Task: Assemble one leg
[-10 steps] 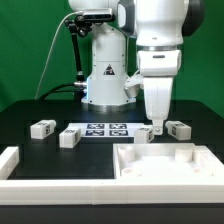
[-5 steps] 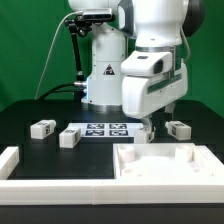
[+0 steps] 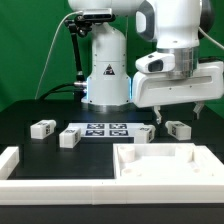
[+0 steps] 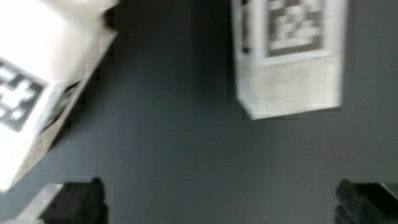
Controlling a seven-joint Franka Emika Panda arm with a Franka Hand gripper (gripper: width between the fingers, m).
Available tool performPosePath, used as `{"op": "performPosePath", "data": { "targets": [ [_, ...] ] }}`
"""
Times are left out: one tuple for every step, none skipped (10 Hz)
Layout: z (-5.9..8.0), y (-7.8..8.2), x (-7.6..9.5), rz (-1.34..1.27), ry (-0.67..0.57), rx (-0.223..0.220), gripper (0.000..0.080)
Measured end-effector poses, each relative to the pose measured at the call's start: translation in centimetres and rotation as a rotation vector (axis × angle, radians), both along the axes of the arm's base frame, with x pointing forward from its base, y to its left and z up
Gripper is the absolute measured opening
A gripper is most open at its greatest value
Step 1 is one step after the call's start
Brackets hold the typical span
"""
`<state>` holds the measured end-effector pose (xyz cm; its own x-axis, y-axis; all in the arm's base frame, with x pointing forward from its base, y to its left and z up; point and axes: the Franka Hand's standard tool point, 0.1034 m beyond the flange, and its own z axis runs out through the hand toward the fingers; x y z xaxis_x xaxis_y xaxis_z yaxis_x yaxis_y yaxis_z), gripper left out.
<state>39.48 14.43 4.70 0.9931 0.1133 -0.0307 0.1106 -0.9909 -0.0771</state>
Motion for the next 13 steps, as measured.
{"op": "performPosePath", "data": {
  "targets": [
    [0.0,0.6,-0.3,0.017,0.001,0.000,0.0649],
    [-0.1,0.6,-0.5,0.026,0.024,-0.005,0.0649],
    [0.0,0.5,-0.5,0.026,0.059,-0.012,0.0649],
    [0.0,0.6,-0.4,0.025,0.049,-0.010,0.0649],
    [-0.1,0.4,-1.0,0.032,0.108,-0.022,0.0649],
    [0.5,-0.1,-1.0,0.060,0.248,-0.042,0.0649],
    [0.6,0.1,-0.8,0.066,0.353,-0.053,0.0649],
    [0.2,0.3,-1.2,0.074,0.432,-0.060,0.0649],
    [-0.1,0.4,-2.2,0.086,0.567,-0.074,0.0649],
    [-0.8,0.8,-2.1,0.092,0.632,-0.077,0.0649],
    [-1.2,0.8,-3.0,0.100,0.740,-0.088,0.0649],
    [-1.9,0.9,-3.6,0.106,0.825,-0.096,0.0649],
    [-2.4,0.9,-4.4,0.116,0.938,-0.109,0.0649]
  ]
}}
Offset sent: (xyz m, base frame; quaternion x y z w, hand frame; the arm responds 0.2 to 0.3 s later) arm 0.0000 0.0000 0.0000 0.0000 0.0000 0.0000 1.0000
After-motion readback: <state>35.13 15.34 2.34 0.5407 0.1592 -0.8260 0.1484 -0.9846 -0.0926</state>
